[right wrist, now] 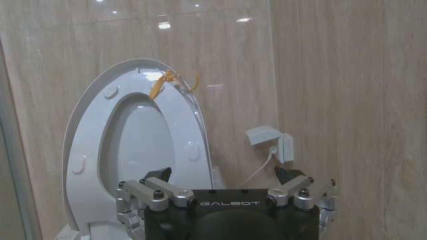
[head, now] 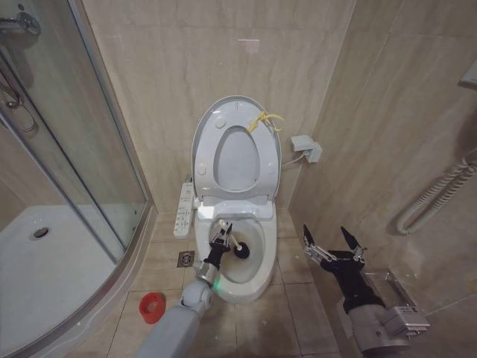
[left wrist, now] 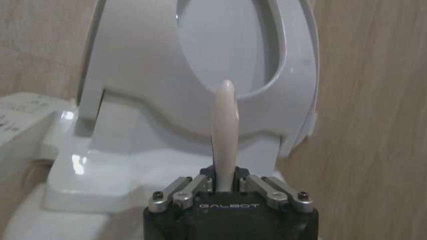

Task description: Open the toilet lid, clean the toilet bowl with a toilet brush, close the toilet lid, and flush.

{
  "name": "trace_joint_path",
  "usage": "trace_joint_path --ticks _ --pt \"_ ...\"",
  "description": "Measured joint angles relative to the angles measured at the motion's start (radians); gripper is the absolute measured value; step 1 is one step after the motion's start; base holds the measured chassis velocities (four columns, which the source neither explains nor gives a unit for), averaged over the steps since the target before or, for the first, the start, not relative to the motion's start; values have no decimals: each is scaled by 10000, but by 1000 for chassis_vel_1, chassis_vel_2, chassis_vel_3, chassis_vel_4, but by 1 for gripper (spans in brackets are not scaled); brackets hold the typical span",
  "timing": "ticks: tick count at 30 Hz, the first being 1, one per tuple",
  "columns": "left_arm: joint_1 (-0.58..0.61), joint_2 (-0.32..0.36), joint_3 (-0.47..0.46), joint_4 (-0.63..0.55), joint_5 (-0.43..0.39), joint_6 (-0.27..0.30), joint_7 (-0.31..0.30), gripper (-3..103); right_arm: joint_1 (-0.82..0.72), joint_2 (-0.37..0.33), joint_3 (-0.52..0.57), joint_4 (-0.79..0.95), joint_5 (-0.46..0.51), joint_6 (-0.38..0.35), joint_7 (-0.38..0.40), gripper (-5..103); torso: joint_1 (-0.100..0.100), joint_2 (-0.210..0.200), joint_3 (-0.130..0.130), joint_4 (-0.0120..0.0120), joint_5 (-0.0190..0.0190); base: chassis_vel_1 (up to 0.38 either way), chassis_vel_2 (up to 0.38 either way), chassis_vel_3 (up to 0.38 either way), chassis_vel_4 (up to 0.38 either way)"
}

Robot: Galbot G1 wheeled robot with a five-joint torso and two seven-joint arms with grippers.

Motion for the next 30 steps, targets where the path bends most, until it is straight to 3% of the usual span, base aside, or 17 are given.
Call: trace_joint_path --ticks 1,2,5,6,8,10,13,15,16,19,21,23,26,27,29,30 --pt "52 -2 67 -331 -540 76 -22 17 0 0 0 0 0 0 0 100 0 0 0 -1 1 0 0 0 0" --pt "52 -2 67 -331 -540 76 -22 17 0 0 0 0 0 0 0 100 0 0 0 -1 1 0 0 0 0" --pt "263 167 269 -1414 -2047 562 -122 17 0 0 1 0 0 0 0 100 0 0 -1 -3 3 0 0 0 0" --pt "263 167 269 -1414 -2047 562 -122 17 0 0 1 0 0 0 0 100 0 0 -1 -3 3 0 0 0 0" --pt "440 354 301 -1936 -2886 926 -344 17 0 0 0 0 0 0 0 100 0 0 -1 4 4 0 0 0 0" --pt "500 415 290 -2001 -2991 1025 -424 17 0 -1 1 0 0 0 0 100 0 1 -1 3 3 0 0 0 0" --pt "614 595 208 -1740 -2335 1147 -490 17 0 0 0 0 0 0 0 100 0 0 -1 -3 0 0 0 0 0" --pt "681 763 111 -1351 -1121 1097 -546 17 0 -1 1 0 0 0 0 100 0 0 -1 1 1 0 0 0 0" --pt "681 763 111 -1351 -1121 1097 -546 17 0 -1 1 0 0 0 0 100 0 0 -1 1 1 0 0 0 0" --pt "629 795 -50 -940 413 754 -435 17 0 0 0 0 0 0 0 100 0 0 -1 1 1 0 0 0 0" --pt "587 795 -28 -931 425 700 -395 17 0 0 0 0 0 0 0 100 0 0 0 0 0 0 0 0 0" --pt "554 798 39 -1025 74 690 -326 17 0 0 1 0 0 0 0 100 0 0 0 0 1 0 0 0 0" --pt "516 783 300 -1691 -2342 945 -125 17 0 0 0 0 0 0 0 100 0 0 0 -1 1 0 0 0 0" --pt "516 783 300 -1691 -2342 945 -125 17 0 0 0 0 0 0 0 100 0 0 0 -1 1 0 0 0 0" --pt "535 761 353 -2102 -3673 1295 -169 17 0 -1 0 0 0 0 0 100 0 0 -1 -1 4 0 0 0 0" --pt "546 761 340 -2170 -3908 1384 -196 17 0 0 0 0 0 0 0 100 0 0 -1 0 4 0 0 0 0"
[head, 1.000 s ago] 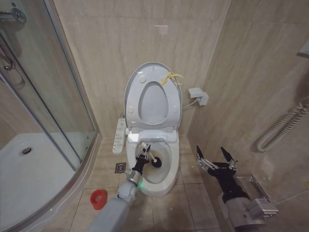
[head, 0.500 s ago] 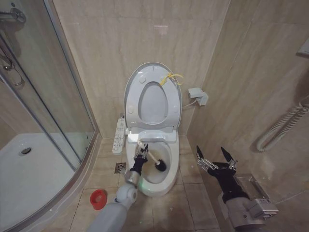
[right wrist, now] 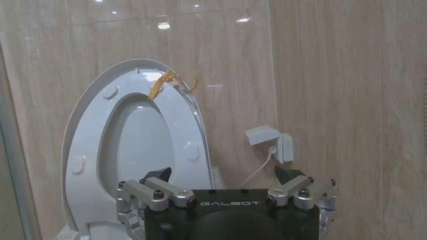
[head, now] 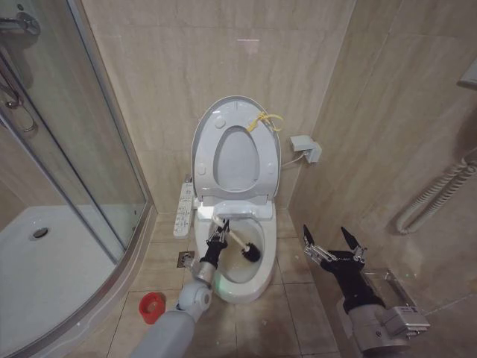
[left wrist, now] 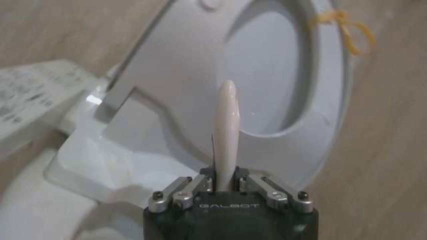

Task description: Open the toilet lid, clean the toilet bowl with a toilet brush, close the toilet lid, and flush.

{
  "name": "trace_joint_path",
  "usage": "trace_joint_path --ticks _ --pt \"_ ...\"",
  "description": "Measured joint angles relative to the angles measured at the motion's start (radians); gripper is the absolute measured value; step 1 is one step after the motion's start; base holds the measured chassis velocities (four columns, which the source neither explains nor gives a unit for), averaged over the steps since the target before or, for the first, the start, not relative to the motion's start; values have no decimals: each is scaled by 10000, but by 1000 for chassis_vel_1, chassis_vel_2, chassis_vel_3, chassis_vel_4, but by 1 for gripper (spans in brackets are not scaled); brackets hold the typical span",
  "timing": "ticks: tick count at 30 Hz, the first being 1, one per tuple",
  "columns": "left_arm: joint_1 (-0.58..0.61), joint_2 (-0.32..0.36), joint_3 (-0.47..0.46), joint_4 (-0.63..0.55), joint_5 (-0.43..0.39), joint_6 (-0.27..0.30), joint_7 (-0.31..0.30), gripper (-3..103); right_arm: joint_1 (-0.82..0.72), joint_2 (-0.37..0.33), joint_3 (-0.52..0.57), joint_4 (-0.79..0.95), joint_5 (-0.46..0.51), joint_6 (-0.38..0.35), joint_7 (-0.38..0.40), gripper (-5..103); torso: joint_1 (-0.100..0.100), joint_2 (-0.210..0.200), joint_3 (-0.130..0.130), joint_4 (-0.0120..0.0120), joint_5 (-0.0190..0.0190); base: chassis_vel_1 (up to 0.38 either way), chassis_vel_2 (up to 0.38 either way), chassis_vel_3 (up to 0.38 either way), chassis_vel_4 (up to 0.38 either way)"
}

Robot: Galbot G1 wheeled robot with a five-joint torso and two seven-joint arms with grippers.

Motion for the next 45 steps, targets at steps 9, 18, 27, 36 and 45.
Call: trace_joint_path --ticks 9,18,27,36,45 --pt "108 325 -46 410 2016 102 -41 17 0 0 0 1 0 0 -1 100 0 0 0 -2 -5 0 0 0 0" --pt "6 758 137 -301 1202 398 -54 17 0 0 0 0 0 0 -1 100 1 0 1 1 -3 0 0 0 0" --pt "-16 768 387 -453 389 744 -88 17 0 0 0 0 0 0 0 100 0 0 1 2 -1 0 0 0 0" --pt "-170 815 30 460 3765 41 78 17 0 0 0 0 0 0 0 100 0 0 1 -2 -4 0 0 0 0" --pt "-214 1005 -467 -168 4913 -642 -213 17 0 0 0 0 0 0 0 100 0 0 1 -2 -4 0 0 0 0"
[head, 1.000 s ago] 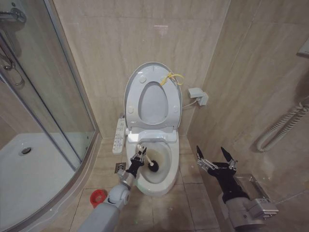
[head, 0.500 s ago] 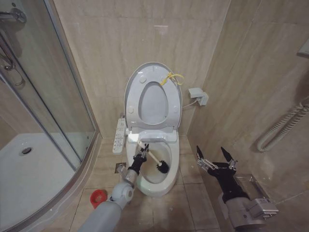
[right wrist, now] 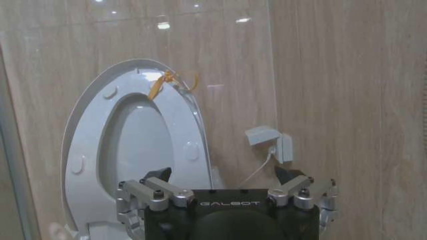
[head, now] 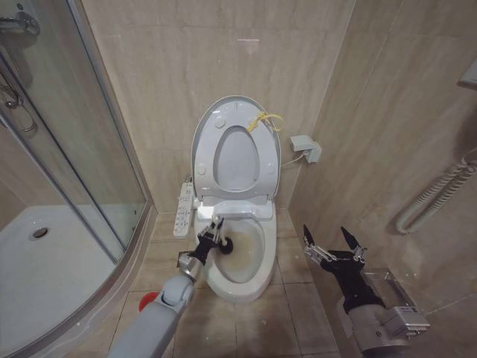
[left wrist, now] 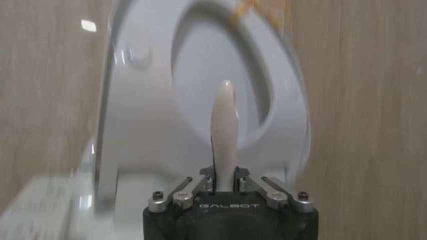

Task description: Open the toilet lid, clean the toilet bowl with a toilet brush, close the toilet lid, and flush.

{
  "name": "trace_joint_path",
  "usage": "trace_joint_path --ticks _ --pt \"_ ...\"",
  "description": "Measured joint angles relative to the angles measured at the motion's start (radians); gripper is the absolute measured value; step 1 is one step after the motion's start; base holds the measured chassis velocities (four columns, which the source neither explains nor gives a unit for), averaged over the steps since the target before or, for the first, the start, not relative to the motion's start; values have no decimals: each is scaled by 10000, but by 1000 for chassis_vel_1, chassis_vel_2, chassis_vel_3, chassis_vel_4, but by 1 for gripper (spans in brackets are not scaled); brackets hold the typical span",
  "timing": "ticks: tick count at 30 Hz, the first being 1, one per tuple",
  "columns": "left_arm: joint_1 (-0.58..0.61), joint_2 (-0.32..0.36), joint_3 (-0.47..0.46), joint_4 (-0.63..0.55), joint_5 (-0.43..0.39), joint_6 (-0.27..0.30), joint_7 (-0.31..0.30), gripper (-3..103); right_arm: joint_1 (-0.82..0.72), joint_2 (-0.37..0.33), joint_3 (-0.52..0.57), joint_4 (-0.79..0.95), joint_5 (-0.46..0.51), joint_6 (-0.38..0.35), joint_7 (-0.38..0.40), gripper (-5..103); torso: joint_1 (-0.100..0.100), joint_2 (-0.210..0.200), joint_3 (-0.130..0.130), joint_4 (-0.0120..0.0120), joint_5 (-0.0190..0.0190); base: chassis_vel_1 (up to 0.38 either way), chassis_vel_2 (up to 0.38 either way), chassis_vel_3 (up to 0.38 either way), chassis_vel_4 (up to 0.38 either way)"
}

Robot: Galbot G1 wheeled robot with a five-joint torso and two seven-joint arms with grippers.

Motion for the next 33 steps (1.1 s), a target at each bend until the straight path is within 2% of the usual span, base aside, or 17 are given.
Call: trace_joint_path --ticks 1,2,5,6,8,11,14,16,18,27,33 --pt "107 202 -34 -517 -358 -49 48 17 0 0 0 0 0 0 0 100 0 0 0 0 2 0 0 0 0" --pt "107 202 -34 -517 -358 -49 48 17 0 0 0 0 0 0 0 100 0 0 0 0 2 0 0 0 0" --pt "549 910 -102 -2132 -1252 -50 183 17 0 0 0 0 0 0 0 100 0 0 0 2 1 0 0 0 0" --pt "549 910 -102 -2132 -1252 -50 183 17 0 0 0 0 0 0 0 100 0 0 0 2 1 0 0 0 0" --pt "819 1257 -242 -2870 -1383 9 174 17 0 0 0 0 0 0 0 100 0 0 0 1 -1 0 0 0 0" --pt "1179 1726 -608 -3535 -1230 112 260 17 0 0 0 0 0 0 0 100 -1 0 -1 1 1 0 0 0 0" --pt "1449 2041 -826 -3563 -771 27 512 17 0 0 0 0 0 0 0 100 0 0 0 3 1 0 0 0 0" --pt "1659 2114 -948 -3691 -787 27 507 17 0 0 0 0 0 0 0 100 0 0 0 3 -1 0 0 0 0" --pt "2042 2187 -1150 -4240 -1107 141 357 17 0 0 0 -1 0 0 0 100 -1 0 -1 3 0 0 0 0 0" --pt "3429 2749 -1828 -6026 -1545 430 -30 17 0 0 0 0 0 0 0 100 -1 0 -1 2 0 0 0 0 0" --pt "4916 3008 -3262 -7420 -1423 609 -427 17 0 0 1 0 0 0 0 100 -1 0 -1 0 1 0 0 0 0"
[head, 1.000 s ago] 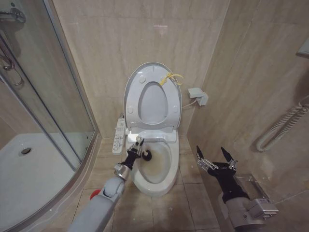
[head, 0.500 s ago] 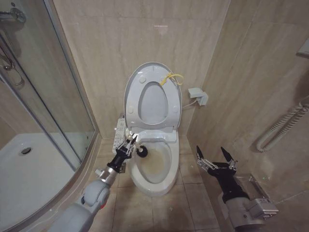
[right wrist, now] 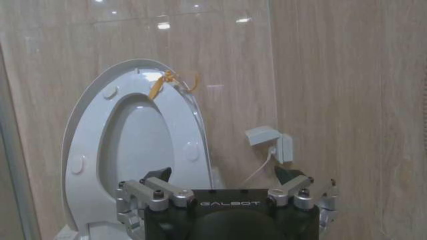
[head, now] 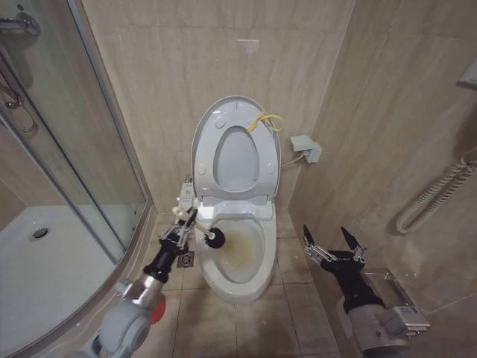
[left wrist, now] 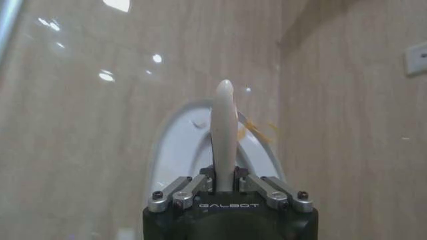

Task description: Open the toilet lid, clean the toilet bowl with a toilet brush, close the toilet lid, and flush.

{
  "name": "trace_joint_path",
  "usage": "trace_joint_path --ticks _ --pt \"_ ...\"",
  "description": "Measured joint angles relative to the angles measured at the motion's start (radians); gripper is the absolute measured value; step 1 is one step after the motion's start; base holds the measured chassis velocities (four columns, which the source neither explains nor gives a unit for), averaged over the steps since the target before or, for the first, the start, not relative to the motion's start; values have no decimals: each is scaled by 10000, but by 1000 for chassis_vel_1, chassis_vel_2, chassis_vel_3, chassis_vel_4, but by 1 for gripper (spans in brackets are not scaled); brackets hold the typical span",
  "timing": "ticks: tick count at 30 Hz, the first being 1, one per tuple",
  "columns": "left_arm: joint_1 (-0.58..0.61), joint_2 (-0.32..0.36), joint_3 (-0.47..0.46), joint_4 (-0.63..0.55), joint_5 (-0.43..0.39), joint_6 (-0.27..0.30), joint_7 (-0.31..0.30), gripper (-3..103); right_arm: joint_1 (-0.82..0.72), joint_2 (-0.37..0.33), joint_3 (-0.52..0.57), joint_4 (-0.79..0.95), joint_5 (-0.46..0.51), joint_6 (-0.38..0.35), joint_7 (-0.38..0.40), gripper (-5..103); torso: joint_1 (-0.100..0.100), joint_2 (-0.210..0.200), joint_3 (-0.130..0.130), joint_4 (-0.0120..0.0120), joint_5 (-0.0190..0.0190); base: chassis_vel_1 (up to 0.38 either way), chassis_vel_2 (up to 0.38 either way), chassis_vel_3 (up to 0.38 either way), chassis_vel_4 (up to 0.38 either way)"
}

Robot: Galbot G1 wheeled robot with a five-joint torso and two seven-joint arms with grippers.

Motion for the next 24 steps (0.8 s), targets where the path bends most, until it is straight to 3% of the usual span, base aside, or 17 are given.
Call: trace_joint_path --ticks 3,8,14,19,24 --pt "1367 -140 -984 -1016 115 231 -495 17 0 0 -1 0 0 0 1 100 0 0 0 0 0 0 0 0 0" --pt "2661 -702 -1840 -1724 582 369 -895 17 0 0 -1 0 0 0 0 100 0 0 -1 2 0 0 0 0 0" --pt "4424 -1967 -2845 -2620 1964 386 -1521 17 0 0 0 0 0 0 0 100 -1 1 0 1 1 0 0 0 0" --pt "4944 -2476 -2973 -2546 2598 224 -1955 17 0 1 0 0 0 0 0 100 -1 1 0 1 4 0 0 0 0" --pt "4635 -2748 -2879 -828 2933 -727 -2015 17 0 0 -1 0 0 0 -1 100 -1 0 1 3 2 0 0 0 0"
